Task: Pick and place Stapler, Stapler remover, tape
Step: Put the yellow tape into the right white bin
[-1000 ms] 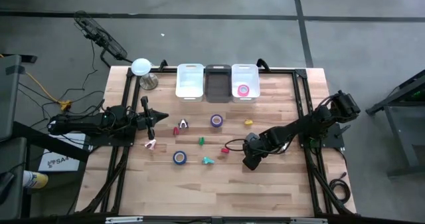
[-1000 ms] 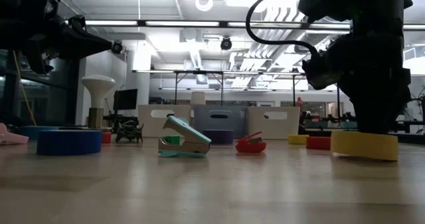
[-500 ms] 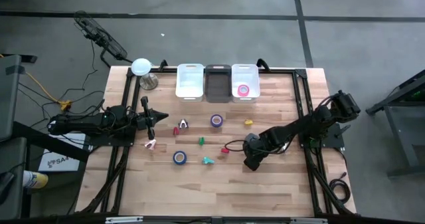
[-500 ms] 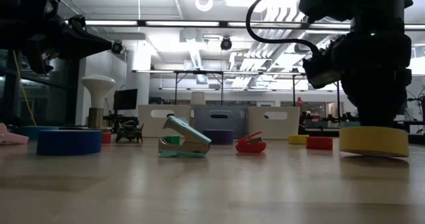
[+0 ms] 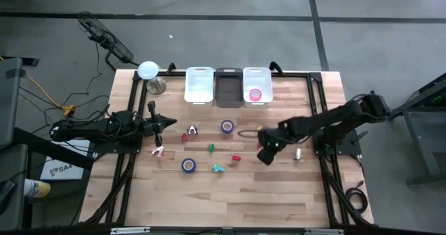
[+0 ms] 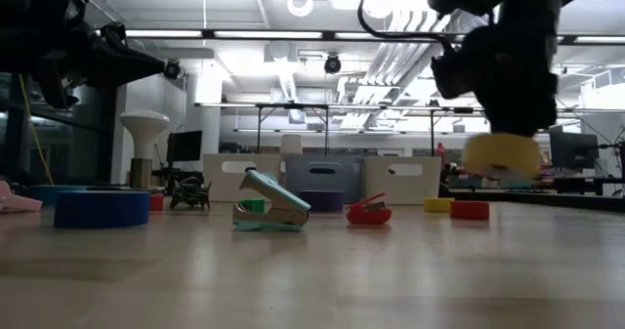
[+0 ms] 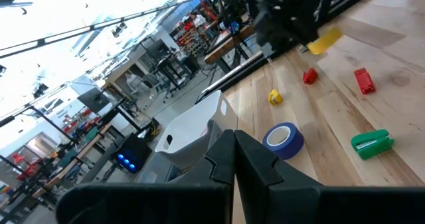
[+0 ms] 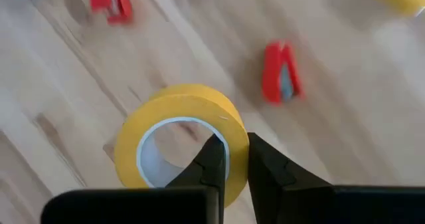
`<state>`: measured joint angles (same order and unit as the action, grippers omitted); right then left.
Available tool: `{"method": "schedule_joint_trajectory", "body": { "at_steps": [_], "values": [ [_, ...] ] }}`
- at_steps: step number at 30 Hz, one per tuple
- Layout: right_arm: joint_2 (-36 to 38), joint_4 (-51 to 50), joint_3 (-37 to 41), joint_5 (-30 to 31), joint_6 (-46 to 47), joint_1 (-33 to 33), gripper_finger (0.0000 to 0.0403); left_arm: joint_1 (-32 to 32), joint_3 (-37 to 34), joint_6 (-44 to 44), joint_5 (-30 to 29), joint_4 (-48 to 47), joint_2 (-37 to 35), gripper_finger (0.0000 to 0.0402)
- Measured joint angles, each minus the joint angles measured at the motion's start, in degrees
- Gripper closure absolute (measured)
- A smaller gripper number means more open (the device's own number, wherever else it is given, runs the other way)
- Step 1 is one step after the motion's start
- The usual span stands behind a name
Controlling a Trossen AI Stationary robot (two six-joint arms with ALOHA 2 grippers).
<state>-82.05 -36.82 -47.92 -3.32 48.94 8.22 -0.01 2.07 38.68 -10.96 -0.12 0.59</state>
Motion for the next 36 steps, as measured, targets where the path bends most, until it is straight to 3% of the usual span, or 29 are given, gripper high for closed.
{"method": "schedule_joint_trajectory", "body": {
  "at_steps": [8,23,28,36],
  "values": [
    [5.02,-1.7,-1.0,0.43,-10.14,-8.86,0.0374,0.0,0.0,0.01,0.0,0.0,0.01,0.0398],
    [5.1,-9.23,-15.86,1.7,-34.24,-26.63,0.0374,0.0,0.0,0.02,0.0,0.0,0.02,0.0398],
    [2.1,-12.44,-20.52,1.71,-39.1,-31.63,0.0374,0.0,0.0,0.02,-0.02,0.0,0.01,0.0398],
    [-8.83,-20.33,-31.82,1.72,-46.75,-37.25,0.0374,0.0,0.0,0.02,-0.02,0.0,0.02,0.0398]
  ]
}}
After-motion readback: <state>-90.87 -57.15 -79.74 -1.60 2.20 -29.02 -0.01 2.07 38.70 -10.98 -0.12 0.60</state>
